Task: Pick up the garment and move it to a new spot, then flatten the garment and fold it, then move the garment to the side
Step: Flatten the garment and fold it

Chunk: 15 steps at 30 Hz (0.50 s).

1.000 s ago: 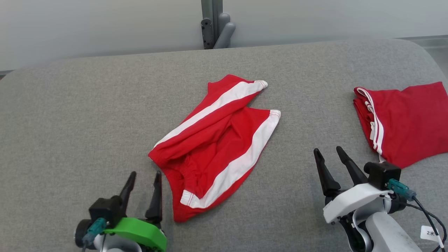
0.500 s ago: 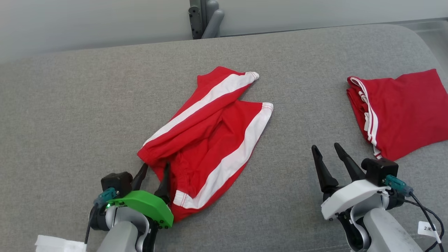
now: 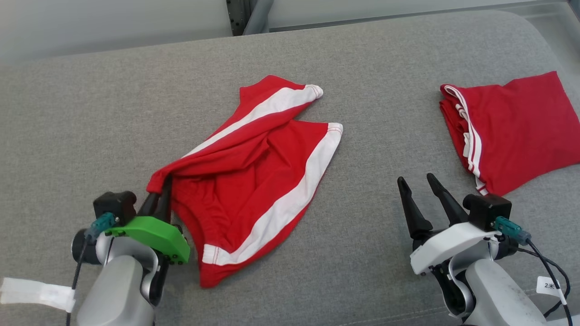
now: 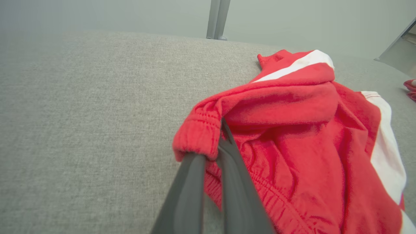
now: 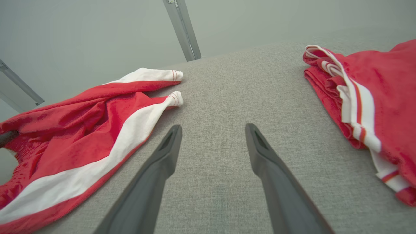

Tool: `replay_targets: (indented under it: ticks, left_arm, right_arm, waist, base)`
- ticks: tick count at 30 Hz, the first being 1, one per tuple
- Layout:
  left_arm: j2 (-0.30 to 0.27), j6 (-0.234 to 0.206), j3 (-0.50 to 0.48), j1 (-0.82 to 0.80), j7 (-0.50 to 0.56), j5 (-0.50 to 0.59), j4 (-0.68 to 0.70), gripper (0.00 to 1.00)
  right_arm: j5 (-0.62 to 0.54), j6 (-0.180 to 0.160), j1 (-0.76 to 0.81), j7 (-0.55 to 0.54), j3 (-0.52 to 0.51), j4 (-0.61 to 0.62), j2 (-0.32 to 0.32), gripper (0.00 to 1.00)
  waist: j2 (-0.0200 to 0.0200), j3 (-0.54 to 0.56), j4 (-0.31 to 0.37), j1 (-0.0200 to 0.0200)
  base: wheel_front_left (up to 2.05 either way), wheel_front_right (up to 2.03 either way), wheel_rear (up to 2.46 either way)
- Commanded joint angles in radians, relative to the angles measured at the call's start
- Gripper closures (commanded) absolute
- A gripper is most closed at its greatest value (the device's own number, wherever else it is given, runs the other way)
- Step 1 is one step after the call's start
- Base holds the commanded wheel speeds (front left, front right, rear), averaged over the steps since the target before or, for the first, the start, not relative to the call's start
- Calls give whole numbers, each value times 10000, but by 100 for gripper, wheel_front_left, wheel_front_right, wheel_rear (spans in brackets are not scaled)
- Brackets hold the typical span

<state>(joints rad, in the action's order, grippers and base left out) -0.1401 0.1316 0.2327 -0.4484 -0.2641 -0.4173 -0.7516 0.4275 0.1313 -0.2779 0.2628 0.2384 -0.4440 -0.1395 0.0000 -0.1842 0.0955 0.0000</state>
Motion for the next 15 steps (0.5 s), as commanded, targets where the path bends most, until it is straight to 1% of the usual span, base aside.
replay_targets:
  ticks: [1, 4, 9, 12, 15]
  left_arm:
    - [-151, -24, -15, -248, 5, 222, 25, 100]
    - [-592, -24, 32, -686, 5, 603, 87, 100]
    - [-1129, -24, 49, -1381, 5, 1150, 180, 100]
    - [-1316, -34, -121, -1676, 5, 1452, 135, 100]
    - [-1384, -192, -482, -1922, 5, 1518, 27, 100]
  right_arm:
    - [-6, -13, -117, 22, -14, 32, -32, 0]
    - [27, -13, -102, 22, -21, 23, -75, 0]
    - [45, -15, -122, 22, 13, -20, -98, 0]
    - [33, -13, -179, 22, 75, -31, -108, 0]
    - [-7, -13, -214, 22, 110, -20, -107, 0]
  waist:
    - [0, -78, 113, 0]
    - [0, -132, 215, 0]
    - [0, -217, 380, 0]
    - [0, -270, 500, 0]
    - [0, -320, 612, 0]
  base:
    - [0, 0, 0]
    - [0, 0, 0]
    - [0, 0, 0]
    - [0, 0, 0]
    - [0, 0, 0]
